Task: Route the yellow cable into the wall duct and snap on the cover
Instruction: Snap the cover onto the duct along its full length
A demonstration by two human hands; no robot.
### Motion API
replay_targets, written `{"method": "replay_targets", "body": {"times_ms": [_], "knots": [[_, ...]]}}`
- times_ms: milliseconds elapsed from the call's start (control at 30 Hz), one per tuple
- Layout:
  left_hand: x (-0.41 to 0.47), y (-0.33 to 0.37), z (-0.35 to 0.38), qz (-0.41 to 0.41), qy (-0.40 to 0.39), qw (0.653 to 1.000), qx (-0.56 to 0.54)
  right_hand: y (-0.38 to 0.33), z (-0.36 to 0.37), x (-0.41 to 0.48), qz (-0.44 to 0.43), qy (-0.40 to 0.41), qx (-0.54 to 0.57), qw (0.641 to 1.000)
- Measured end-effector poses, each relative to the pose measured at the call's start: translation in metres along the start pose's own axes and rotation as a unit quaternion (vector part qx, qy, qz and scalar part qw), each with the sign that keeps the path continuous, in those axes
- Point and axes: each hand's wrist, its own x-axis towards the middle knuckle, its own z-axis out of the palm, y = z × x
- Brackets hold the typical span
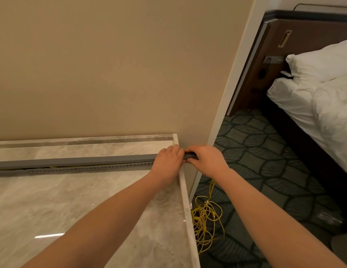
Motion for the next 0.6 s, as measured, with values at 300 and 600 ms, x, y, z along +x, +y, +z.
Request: {"method": "replay_targets", "body": {"times_ms": [300,600], "knots": [[-0.002,-0.001,0.001,0.006,0.008,1.000,0.004,0.027,-0.007,-0.017,0.006,-0.005,0.019,1.000],[0.015,0.013,0.003,0.051,0.004,0.998,0.040,0.023,-0.009,-0.014,0.005,0.008,0.028,1.000]]}}
